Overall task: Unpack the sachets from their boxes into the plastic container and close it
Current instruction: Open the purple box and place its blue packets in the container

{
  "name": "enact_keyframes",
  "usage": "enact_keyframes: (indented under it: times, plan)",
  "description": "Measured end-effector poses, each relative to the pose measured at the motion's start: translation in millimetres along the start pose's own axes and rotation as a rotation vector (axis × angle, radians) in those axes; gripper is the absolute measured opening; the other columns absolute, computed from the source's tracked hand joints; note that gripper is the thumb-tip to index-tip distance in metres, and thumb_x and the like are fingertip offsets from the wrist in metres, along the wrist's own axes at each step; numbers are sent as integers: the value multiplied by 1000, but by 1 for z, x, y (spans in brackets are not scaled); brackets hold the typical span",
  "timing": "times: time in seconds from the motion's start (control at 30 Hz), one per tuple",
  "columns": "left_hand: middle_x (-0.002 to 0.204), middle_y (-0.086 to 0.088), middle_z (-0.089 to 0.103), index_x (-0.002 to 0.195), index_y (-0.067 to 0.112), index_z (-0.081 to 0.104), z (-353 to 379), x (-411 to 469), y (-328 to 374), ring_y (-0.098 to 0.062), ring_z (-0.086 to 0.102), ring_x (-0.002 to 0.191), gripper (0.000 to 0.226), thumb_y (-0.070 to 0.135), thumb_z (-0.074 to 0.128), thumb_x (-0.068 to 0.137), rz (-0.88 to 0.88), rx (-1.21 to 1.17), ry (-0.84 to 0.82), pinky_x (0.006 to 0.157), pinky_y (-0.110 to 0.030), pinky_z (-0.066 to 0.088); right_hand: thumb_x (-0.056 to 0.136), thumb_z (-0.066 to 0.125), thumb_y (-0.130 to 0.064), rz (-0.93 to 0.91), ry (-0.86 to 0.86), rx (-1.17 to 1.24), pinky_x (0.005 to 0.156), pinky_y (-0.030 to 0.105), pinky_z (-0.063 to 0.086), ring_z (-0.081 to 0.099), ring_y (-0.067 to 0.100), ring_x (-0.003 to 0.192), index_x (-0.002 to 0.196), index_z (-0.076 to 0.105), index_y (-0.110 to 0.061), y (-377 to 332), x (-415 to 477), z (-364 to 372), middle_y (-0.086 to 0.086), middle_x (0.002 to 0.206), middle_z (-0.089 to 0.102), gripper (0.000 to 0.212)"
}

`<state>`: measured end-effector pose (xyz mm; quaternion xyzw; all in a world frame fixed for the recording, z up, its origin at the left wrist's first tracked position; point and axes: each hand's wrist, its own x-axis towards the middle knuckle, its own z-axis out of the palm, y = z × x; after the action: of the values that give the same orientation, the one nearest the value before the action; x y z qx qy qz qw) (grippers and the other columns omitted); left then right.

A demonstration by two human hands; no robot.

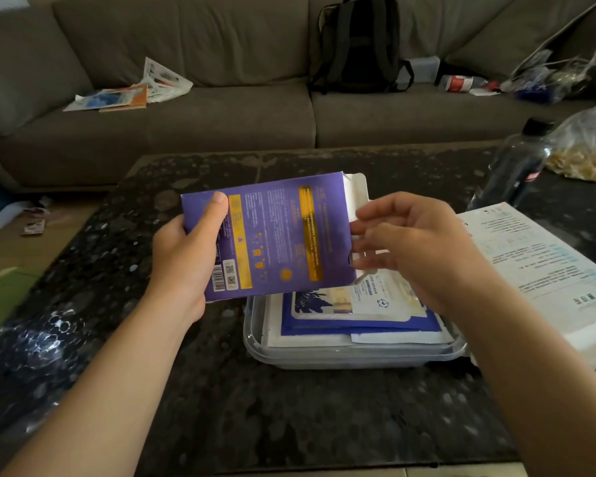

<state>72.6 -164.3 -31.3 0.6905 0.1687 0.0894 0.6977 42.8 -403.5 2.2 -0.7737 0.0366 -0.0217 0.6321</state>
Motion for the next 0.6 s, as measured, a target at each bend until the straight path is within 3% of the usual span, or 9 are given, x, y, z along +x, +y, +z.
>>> enact_keyframes:
  times: [0.17, 0.3, 0.5, 0.6]
  plan:
    - [91, 7, 81, 111, 20, 71, 0, -2, 0, -10, 79, 80, 33, 50, 66, 98, 24, -3, -8, 76, -38, 61, 96, 58, -1, 42, -80, 5, 71, 35, 61, 73, 23, 80, 108, 67, -9, 1, 1, 1, 13, 93, 75, 17]
    - [91, 6, 81, 108, 19, 71, 1, -3, 1, -13, 79, 83, 33, 49, 65, 98, 64, 6, -26, 77, -38, 61, 99, 57, -7, 44, -145, -18, 66, 24, 57, 74, 17, 85, 102, 71, -8, 4, 0, 6, 6, 93, 76, 15]
    - [94, 5, 81, 111, 18, 72, -2, -1, 1, -11, 79, 84, 34, 49, 65, 98, 85, 19, -33, 78, -36, 60, 97, 61, -14, 42, -162, -25, 66, 26, 60, 74, 17, 88, 86, 69, -7, 3, -1, 8, 4, 88, 76, 15]
    - [92, 7, 81, 107, 20, 72, -4, 1, 2, -11, 79, 83, 32, 50, 64, 98, 76, 18, -39, 79, -38, 60, 90, 67, -13, 77, -132, 81, 72, 37, 63, 75, 22, 91, 79, 63, -7, 1, -2, 7, 9, 89, 76, 13]
